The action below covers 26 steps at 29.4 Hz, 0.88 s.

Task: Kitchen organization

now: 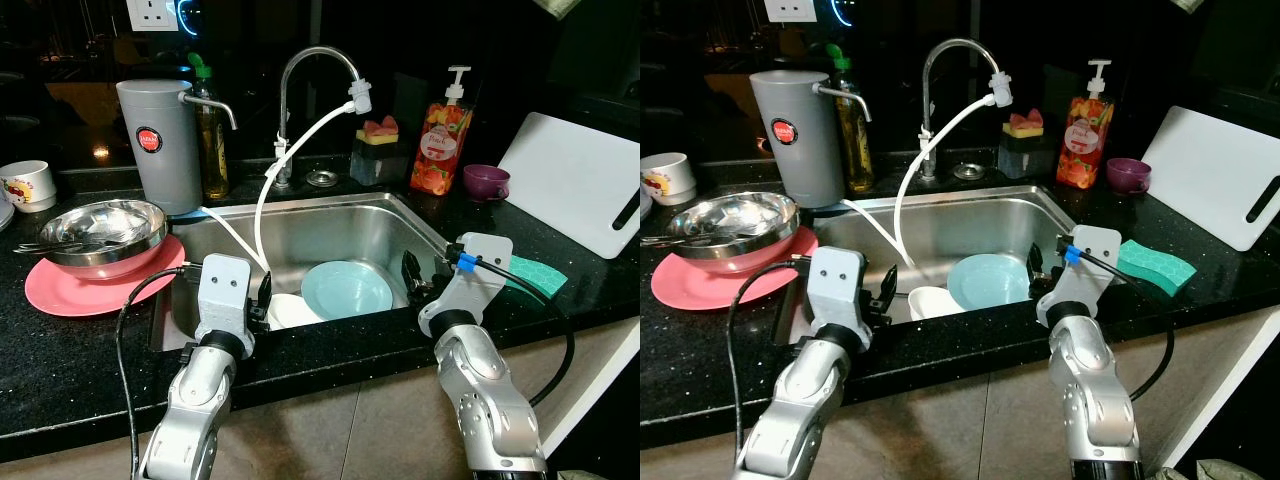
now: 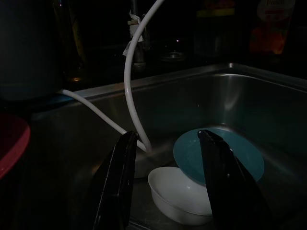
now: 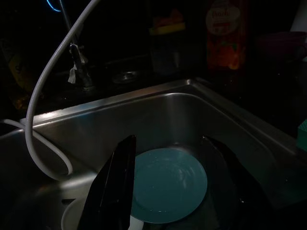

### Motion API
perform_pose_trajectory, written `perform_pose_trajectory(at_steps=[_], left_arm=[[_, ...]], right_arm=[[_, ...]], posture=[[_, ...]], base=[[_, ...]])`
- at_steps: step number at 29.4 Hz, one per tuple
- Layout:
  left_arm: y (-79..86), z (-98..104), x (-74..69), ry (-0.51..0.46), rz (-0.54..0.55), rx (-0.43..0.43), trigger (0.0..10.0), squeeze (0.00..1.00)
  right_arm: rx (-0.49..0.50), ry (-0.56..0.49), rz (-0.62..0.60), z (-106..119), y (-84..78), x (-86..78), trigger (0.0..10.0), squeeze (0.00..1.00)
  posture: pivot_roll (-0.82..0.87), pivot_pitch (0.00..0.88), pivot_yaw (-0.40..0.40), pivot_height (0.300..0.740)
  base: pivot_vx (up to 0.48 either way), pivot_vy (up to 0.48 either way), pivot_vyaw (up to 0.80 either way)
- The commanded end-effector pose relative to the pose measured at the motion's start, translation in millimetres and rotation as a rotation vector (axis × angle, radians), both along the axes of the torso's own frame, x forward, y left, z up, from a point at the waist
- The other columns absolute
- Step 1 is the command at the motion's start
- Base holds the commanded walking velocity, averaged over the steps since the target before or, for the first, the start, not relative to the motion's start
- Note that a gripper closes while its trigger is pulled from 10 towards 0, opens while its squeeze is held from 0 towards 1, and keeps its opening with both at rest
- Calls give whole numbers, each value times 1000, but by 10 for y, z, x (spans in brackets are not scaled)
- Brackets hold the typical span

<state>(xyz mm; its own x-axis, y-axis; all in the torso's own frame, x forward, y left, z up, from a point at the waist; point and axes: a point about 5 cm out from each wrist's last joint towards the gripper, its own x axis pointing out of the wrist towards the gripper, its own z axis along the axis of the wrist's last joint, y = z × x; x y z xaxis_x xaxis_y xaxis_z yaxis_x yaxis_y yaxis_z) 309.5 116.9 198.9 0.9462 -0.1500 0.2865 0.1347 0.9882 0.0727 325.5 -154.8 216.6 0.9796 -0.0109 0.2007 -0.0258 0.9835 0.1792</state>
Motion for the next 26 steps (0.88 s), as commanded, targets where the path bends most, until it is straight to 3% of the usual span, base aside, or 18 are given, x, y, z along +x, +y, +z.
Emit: perform_pose_trajectory(at_steps=[1,26], left_arm=[[-7,-42,3,17,-3,14,10000,0],[-6,-23,8,9,-6,20,10000,0]], right_arm=[[10,2,-6,-2,-16,1,10000,0],[17,3,13,-17,43,15,10000,0]], posture=[[75,59,-49,740],[92,42,-49,740]], base=[[0,0,0],[0,0,0]])
